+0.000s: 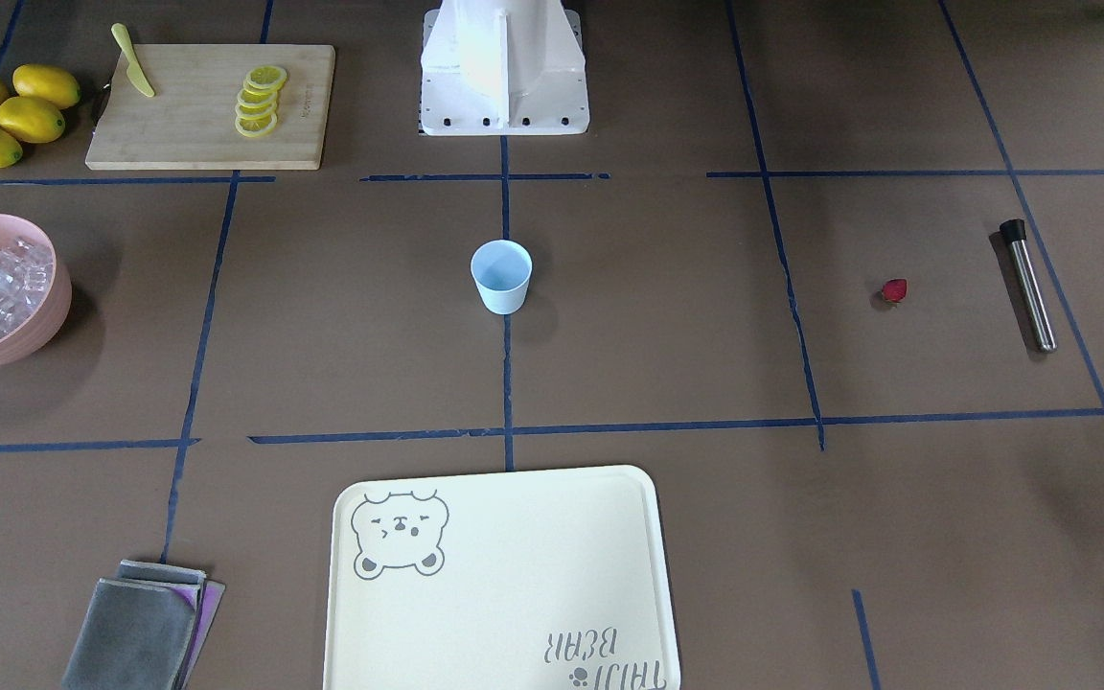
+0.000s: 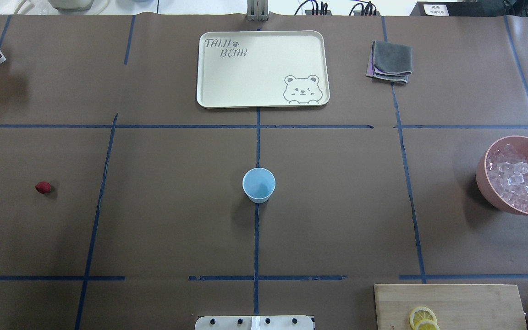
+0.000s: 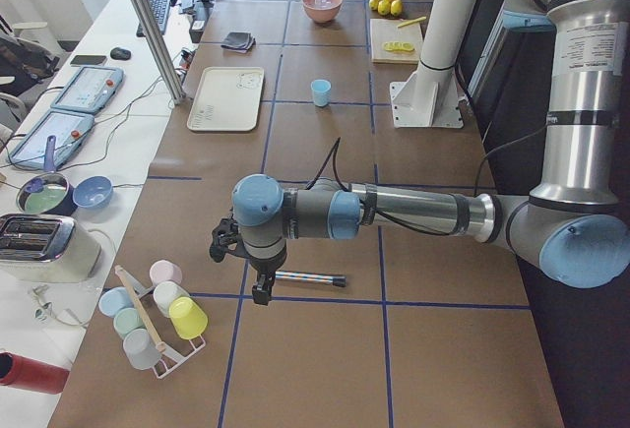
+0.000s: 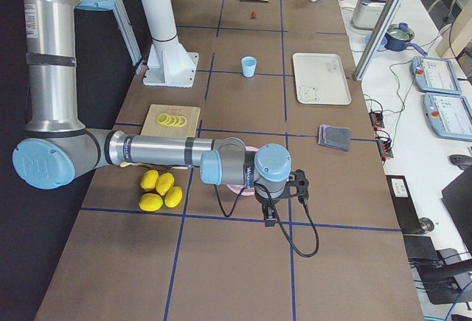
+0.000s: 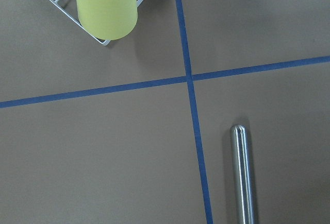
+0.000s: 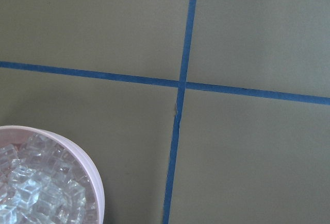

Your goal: Mash ice and strawberries in cup

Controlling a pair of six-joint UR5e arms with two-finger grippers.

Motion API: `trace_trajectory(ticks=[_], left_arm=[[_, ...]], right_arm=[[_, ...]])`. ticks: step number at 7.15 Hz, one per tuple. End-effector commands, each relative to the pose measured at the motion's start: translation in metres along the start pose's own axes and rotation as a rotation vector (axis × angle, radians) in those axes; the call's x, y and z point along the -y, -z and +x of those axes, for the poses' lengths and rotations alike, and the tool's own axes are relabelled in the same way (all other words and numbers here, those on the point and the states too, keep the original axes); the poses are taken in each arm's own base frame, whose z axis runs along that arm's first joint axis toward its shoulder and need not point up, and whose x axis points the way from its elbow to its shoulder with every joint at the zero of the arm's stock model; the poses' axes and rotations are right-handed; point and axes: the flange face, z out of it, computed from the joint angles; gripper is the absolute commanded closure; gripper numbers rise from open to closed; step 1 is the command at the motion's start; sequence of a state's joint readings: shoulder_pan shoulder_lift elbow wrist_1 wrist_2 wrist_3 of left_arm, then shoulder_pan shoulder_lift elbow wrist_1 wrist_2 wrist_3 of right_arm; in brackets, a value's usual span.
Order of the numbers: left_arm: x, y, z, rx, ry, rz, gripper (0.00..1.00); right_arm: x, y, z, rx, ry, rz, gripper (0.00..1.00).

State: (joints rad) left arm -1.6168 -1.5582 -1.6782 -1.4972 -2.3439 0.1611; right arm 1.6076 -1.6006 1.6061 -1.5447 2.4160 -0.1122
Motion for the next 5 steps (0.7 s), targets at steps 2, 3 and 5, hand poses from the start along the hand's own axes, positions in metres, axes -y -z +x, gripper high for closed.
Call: trace_trajectory(ticks=[2, 3, 5], left_arm=[[0.0002, 0.0001, 0.0001, 0.0, 0.0, 0.0, 0.0], [0.0002, 0.0001, 0.0001, 0.0, 0.0, 0.0, 0.0], [0.0008, 0.005, 0.0048, 0.002, -0.01, 0.01, 0.0]], right_arm=[[0.0071, 0.0046, -0.0038, -0.007, 0.013, 0.01, 0.0], [0.0069, 0.0041, -0.0031, -0.009, 0.012, 0.009, 0.0], [0.0111, 0.007, -0.006, -0.008, 0.016, 0.015, 0.0]])
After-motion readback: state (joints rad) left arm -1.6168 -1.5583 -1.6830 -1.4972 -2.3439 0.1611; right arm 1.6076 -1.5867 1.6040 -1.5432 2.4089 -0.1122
